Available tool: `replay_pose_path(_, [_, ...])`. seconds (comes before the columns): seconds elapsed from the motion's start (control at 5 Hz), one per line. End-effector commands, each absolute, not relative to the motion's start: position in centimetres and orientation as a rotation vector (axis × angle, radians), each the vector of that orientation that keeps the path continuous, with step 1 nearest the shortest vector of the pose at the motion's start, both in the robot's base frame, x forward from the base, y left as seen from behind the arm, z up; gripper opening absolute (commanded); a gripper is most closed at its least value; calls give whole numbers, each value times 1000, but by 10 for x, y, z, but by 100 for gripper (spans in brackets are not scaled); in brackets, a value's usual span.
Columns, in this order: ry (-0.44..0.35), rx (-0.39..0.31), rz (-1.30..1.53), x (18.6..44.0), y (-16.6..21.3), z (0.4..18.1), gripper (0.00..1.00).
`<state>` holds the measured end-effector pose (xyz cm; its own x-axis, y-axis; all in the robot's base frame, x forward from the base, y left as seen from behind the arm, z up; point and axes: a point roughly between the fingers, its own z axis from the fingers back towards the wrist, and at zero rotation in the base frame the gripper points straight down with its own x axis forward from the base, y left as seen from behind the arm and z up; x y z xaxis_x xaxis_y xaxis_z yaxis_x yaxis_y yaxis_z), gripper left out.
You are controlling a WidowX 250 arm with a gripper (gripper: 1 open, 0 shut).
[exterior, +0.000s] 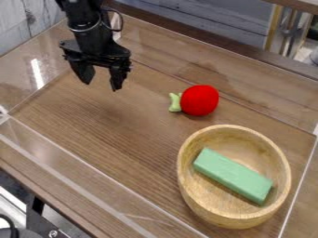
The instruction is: Move the red fruit to the right
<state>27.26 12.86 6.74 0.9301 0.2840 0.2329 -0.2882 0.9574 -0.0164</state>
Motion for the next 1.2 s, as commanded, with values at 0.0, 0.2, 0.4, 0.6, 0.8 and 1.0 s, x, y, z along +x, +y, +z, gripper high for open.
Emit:
replay_pose_path(0.0, [-278, 39, 266, 280, 134, 85, 100])
replay_pose_path(0.2, [-278, 39, 245, 282, 132, 89, 100])
replay_pose_path(0.4, [-280, 37, 231, 284, 131, 94, 100])
replay_pose_path(0.6, [-283, 37, 242, 283, 137, 101, 100])
replay_pose_path(0.8, [-283, 40, 249, 278, 142, 106, 100])
replay_pose_path(1.0, [-285, 45, 254, 275, 147, 107, 100])
